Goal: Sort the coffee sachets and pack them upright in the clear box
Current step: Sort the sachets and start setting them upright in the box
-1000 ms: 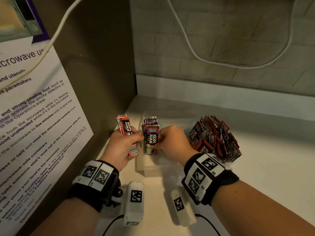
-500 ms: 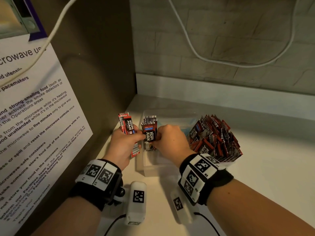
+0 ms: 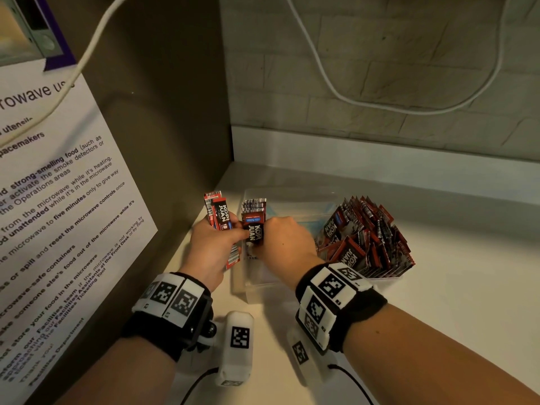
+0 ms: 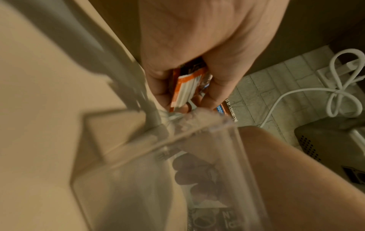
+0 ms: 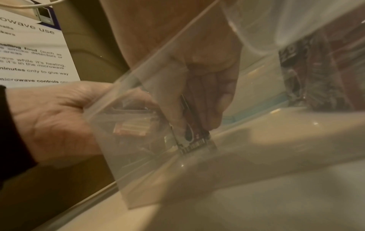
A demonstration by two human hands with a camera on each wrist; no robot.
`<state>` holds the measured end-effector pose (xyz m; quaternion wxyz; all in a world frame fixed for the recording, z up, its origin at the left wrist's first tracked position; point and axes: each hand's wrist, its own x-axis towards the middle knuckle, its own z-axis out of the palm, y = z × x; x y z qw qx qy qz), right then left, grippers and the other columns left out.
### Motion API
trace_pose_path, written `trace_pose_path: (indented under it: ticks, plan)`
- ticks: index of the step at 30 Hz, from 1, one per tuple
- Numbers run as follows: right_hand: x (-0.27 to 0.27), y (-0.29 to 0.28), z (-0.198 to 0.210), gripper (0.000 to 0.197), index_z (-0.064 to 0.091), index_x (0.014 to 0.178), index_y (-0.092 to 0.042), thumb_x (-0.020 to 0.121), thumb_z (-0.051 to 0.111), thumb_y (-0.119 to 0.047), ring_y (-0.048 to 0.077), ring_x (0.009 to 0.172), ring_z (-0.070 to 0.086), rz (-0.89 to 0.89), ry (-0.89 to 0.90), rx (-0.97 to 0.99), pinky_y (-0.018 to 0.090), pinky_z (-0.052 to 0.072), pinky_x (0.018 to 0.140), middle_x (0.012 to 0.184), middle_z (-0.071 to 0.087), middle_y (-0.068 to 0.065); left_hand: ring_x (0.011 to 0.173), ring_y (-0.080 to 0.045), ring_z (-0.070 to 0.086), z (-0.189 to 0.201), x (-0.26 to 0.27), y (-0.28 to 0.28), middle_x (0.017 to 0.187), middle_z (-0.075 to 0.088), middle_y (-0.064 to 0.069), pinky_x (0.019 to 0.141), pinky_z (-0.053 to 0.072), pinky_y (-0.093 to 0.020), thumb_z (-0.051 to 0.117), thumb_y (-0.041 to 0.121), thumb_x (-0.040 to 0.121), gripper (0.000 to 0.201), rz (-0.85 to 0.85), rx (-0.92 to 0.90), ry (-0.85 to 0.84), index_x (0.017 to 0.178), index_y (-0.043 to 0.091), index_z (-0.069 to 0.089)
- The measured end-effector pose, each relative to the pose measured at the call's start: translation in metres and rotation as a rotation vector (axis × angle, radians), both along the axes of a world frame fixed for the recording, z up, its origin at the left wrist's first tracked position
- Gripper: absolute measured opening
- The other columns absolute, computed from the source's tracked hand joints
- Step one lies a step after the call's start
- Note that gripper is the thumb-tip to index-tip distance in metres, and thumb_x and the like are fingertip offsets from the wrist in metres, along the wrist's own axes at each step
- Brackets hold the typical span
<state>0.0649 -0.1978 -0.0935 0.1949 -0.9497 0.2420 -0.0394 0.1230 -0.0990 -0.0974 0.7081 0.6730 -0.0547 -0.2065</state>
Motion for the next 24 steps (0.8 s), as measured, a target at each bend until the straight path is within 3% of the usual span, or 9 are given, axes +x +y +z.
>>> trace_pose_path:
  ticks: [9,12,16,19,22,24]
  plan:
    - [-0.005,-0.005,0.001,0.021,0.064,0.100,-0.011,0.085,0.066,-0.027,0.025,0.080,0.060,-0.022,-0.005,0.008,0.029,0.043,0.065,0.079,0.049,0.003,0.079,-0.028,0.060,0.003,-0.001,0.002,0.076,0.060,-0.008,0.081,0.051,-0.045,0.062,-0.021,0.075,0.034,-0.021,-0.016,0.020,0.077,0.013,0.056]
    - [-0.006,-0.006,0.001,0.020,0.062,0.097,-0.011,0.085,0.066,-0.027,0.023,0.073,0.052,-0.029,0.002,0.013,0.029,0.042,0.064,0.074,0.046,0.001,0.072,-0.025,0.057,0.003,0.000,0.004,0.075,0.059,-0.007,0.069,0.050,-0.037,0.062,-0.019,0.076,0.034,-0.023,-0.017,0.025,0.076,0.014,0.055]
    - [-0.008,-0.006,0.002,0.018,0.060,0.090,-0.014,0.084,0.068,-0.029,0.022,0.069,0.049,-0.044,0.010,0.021,0.028,0.040,0.062,0.063,0.039,-0.003,0.063,-0.019,0.056,0.005,0.003,0.007,0.075,0.058,-0.006,0.061,0.047,-0.029,0.069,-0.003,0.080,0.025,-0.007,-0.024,0.050,0.078,0.018,0.056]
    - [-0.010,-0.007,0.006,0.027,0.050,0.076,-0.017,0.081,0.071,-0.034,0.023,0.074,0.057,-0.056,0.023,0.051,0.029,0.043,0.063,0.069,0.047,-0.001,0.057,-0.012,0.054,0.012,0.006,0.010,0.070,0.056,-0.002,0.056,0.045,-0.027,0.066,0.016,0.087,0.011,0.043,-0.055,0.088,0.081,0.016,0.057]
    - [-0.018,-0.012,0.019,0.044,0.044,0.060,-0.017,0.075,0.072,-0.048,0.018,0.055,0.051,-0.110,-0.036,0.104,0.024,0.038,0.049,0.061,0.049,-0.001,0.051,-0.008,0.054,0.022,0.009,0.016,0.065,0.054,0.000,0.049,0.047,-0.023,0.052,0.024,0.095,0.018,0.062,-0.160,0.124,0.086,0.012,0.062]
    - [-0.024,-0.013,0.029,0.047,0.051,0.057,-0.012,0.077,0.068,-0.051,0.022,0.048,0.050,-0.132,-0.204,0.154,0.027,0.039,0.041,0.054,0.052,0.004,0.050,-0.008,0.058,0.027,0.009,0.020,0.067,0.058,-0.002,0.047,0.049,-0.022,0.053,0.023,0.096,0.018,0.036,-0.201,0.100,0.091,0.011,0.065]
